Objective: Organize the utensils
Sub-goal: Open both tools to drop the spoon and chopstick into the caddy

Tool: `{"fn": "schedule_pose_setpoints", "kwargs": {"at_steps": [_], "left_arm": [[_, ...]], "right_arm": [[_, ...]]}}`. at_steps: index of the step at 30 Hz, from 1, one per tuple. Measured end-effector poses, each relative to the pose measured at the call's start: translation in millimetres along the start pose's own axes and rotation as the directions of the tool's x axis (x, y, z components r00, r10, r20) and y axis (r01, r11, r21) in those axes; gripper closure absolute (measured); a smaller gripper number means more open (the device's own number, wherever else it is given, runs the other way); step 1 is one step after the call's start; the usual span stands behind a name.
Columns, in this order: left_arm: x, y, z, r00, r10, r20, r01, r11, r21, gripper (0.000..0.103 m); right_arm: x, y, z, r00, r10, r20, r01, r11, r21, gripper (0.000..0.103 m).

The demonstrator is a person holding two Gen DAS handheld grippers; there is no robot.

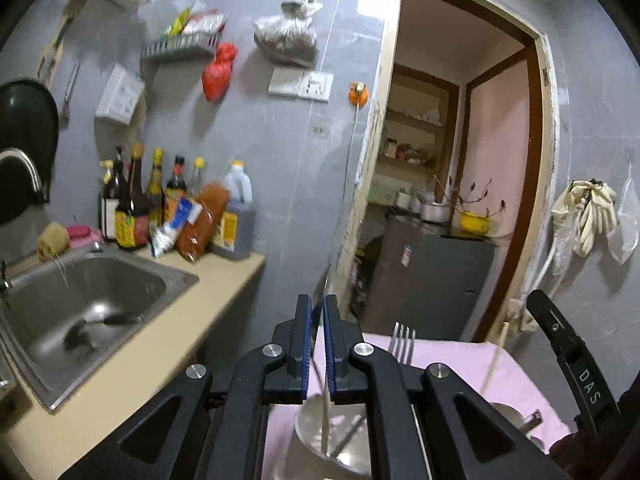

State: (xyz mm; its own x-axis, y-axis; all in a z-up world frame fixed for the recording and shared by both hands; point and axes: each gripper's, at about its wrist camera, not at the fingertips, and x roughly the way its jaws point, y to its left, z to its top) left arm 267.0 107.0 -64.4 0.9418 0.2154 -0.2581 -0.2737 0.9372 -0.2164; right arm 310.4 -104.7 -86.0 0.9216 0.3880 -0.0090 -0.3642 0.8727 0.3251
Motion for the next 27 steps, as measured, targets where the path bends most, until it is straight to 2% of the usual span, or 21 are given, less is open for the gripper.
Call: {"fn": "schedule_pose_setpoints", "kwargs": {"at_steps": [1,2,4,5,6,10,14,16,18,23,25,27], "left_arm": [[-1.2,1.6,1.3,1.000,-0.011,-0.006,0.011,1.000,-0.012,0.095],[-1.2,2.4,2.8,1.000,-0.017,-0.012,0.017,1.000,-0.017,0.091],[-5.4,4.1,5.0,0.999,-0.034,-0.015,0.033,0.999,-0.032,0.079],[-6.7,4.4,5.8,0.999,-0.039,-0.017,0.038,0.999,-0.037,0.069],[-8.9,5.0,7.6,0.999,-0.039,-0.019,0.038,0.998,-0.045,0.066],[-17.3,-1.7,14.9,0.999,-0.037,-0.028,0.036,0.999,-0.036,0.063],[-31.5,-18.6,24.0,0.998,-0.065,-0.017,0.065,0.998,-0.025,0.038],[-39.4,-30.7,28.4,0.997,-0.079,-0.009,0.079,0.997,-0.019,0.031],[-46.5,-42.8,30.7,0.996,-0.092,-0.004,0.092,0.996,-0.008,0.019],[-61.7,-76.3,30.6,0.994,-0.113,-0.001,0.113,0.993,0.038,0.005],[-66.8,-89.9,26.9,0.993,-0.119,-0.005,0.119,0.991,0.057,0.004],[-71.8,-103.9,21.5,0.992,-0.127,-0.011,0.127,0.989,0.078,0.002]], "right_arm": [[-1.2,-0.3,0.2,1.000,0.001,-0.004,-0.001,1.000,0.003,0.077],[-4.5,-2.2,2.2,1.000,0.005,-0.009,-0.005,1.000,0.015,0.075],[-9.6,-3.5,5.3,1.000,0.003,-0.009,-0.003,1.000,0.017,0.075],[-13.2,-4.7,9.1,1.000,0.007,-0.013,-0.007,1.000,0.014,0.075],[-15.2,-5.4,12.3,1.000,0.007,-0.017,-0.007,1.000,0.009,0.074],[-25.9,-12.9,27.3,0.999,0.002,-0.034,-0.002,1.000,0.004,0.049],[-37.2,-24.4,45.6,0.998,-0.024,-0.056,0.022,0.999,-0.025,0.037],[-44.3,-32.2,55.2,0.997,-0.036,-0.062,0.034,0.999,-0.033,0.032],[-50.4,-38.8,64.1,0.997,-0.049,-0.066,0.045,0.998,-0.049,0.027],[-73.0,-64.0,86.4,0.994,-0.074,-0.083,0.066,0.993,-0.100,0.008],[-80.3,-73.6,92.1,0.992,-0.091,-0.088,0.081,0.991,-0.110,0.003],[-90.5,-89.0,96.6,0.989,-0.111,-0.095,0.099,0.987,-0.123,0.001]]}}
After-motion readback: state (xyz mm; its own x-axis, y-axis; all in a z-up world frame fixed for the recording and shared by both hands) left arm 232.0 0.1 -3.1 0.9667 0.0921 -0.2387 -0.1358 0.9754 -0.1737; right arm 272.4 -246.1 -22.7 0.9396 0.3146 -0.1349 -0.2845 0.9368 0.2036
